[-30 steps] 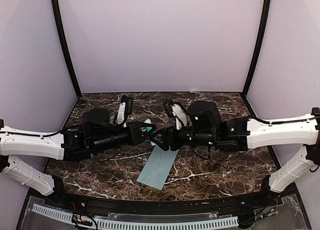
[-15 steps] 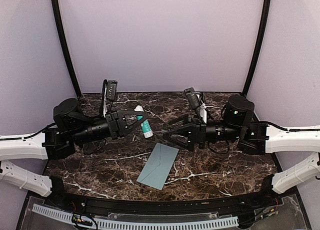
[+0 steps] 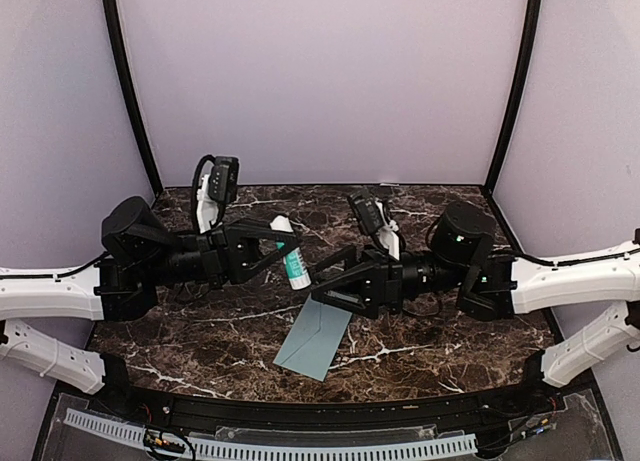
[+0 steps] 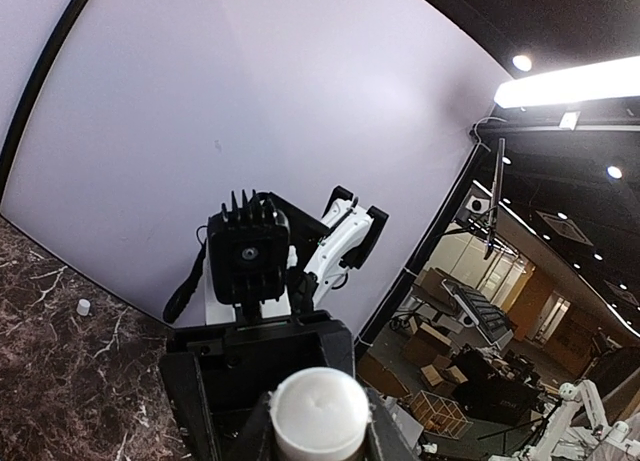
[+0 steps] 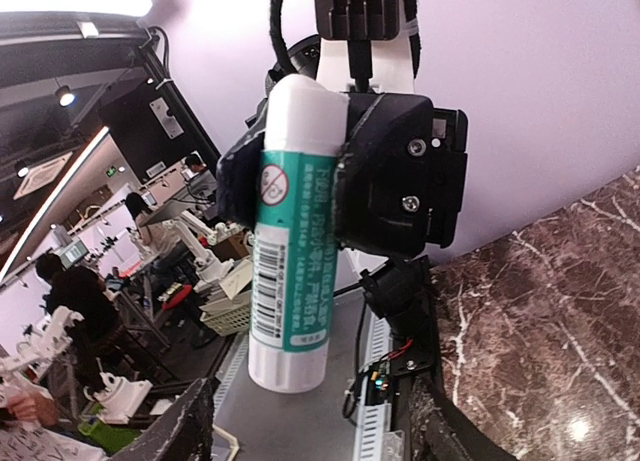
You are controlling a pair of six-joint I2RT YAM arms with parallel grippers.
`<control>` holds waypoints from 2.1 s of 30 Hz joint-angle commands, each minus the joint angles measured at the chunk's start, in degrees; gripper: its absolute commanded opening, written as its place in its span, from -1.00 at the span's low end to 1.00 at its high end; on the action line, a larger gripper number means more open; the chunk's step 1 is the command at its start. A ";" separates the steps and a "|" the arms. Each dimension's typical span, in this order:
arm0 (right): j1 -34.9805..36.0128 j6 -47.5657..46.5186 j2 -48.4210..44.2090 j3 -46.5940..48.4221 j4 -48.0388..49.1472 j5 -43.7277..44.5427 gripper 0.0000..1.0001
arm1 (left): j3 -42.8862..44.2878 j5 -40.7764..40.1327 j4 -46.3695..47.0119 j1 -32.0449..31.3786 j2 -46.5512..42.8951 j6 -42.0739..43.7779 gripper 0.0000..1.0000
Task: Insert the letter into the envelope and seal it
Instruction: Screw the solid glue.
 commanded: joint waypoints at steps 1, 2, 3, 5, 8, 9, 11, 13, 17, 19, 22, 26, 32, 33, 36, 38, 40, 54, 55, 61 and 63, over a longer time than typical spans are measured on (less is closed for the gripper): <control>1.07 3.18 1.70 1.95 9.16 -2.62 0.15 | -0.56 2.97 5.09 0.28 0.53 -0.50 -1.00; 1.16 4.01 1.98 1.95 10.67 -3.06 0.08 | -0.54 3.14 5.36 0.29 0.65 -0.56 -1.00; 1.30 4.46 2.21 1.95 11.70 -3.09 0.05 | -0.49 3.23 5.47 0.30 0.80 -0.56 -1.00; 1.61 4.40 2.61 2.14 12.10 -2.76 -0.03 | -0.41 3.49 5.81 0.29 0.97 -0.67 -1.00; 1.93 4.51 3.24 2.67 12.00 -3.27 -0.12 | -0.09 3.72 5.66 0.30 1.17 -0.75 -1.00; 2.03 4.52 3.47 2.85 12.00 -3.52 -0.14 | -0.05 3.77 5.57 0.28 1.15 -0.76 -1.00; 2.36 4.42 3.55 3.16 11.72 -3.66 -0.19 | 0.01 3.80 5.31 0.29 1.07 -0.71 -1.00; 2.54 4.32 3.83 3.38 11.49 -3.58 -0.24 | -0.05 3.79 5.23 0.26 1.03 -0.66 -1.00; 2.73 3.99 4.62 4.19 10.19 -3.88 -0.34 | -0.20 3.54 4.95 0.30 0.79 -0.69 -1.00; 2.72 3.86 4.82 4.33 9.74 -3.80 -0.42 | -0.18 3.35 4.52 0.30 0.57 -0.62 -1.00; 2.75 3.74 4.77 4.25 9.16 -2.97 -0.60 | -0.37 2.89 3.78 0.30 -0.10 -0.33 -1.00; 2.75 2.21 3.66 4.06 6.22 -0.14 -0.70 | -1.19 1.04 2.32 0.28 -1.02 0.49 -1.00; 2.77 -3.45 1.31 6.98 -10.97 13.01 -0.92 | -0.32 -4.89 -8.22 0.30 -2.13 4.16 -1.00; 2.75 -4.28 1.25 7.98 -14.14 15.45 -0.93 | 0.07 -6.06 -9.63 0.30 -2.21 4.54 -1.00; 2.77 -6.17 1.69 10.73 -22.06 22.21 -0.94 | 0.27 -10.86 -13.88 0.22 -1.85 5.37 -1.00; 2.79 -6.52 2.62 13.02 -26.65 26.83 -0.94 | 0.23 -13.11 -14.77 0.18 -1.30 5.07 -1.00; 3.10 -6.20 4.37 15.28 -30.87 31.92 -0.94 | 0.48 -15.32 -15.91 0.17 -0.46 4.60 -1.00; 6.95 -3.45 15.18 28.47 -47.38 51.52 -0.86 | -1.21 -25.21 -19.91 0.22 0.44 -0.87 -1.00; 6.96 -3.48 14.62 27.72 -46.62 51.24 -0.83 | -1.41 -25.10 -19.76 0.22 0.20 -0.88 -1.00; 6.62 -5.64 8.08 21.06 -39.37 45.22 -0.46 | -4.04 -20.22 -13.98 1.40 -3.04 -1.10 -1.00; 5.96 -6.19 5.17 17.80 -35.12 41.02 -0.27 | -4.87 -16.99 -11.22 2.26 -3.85 -1.59 -1.00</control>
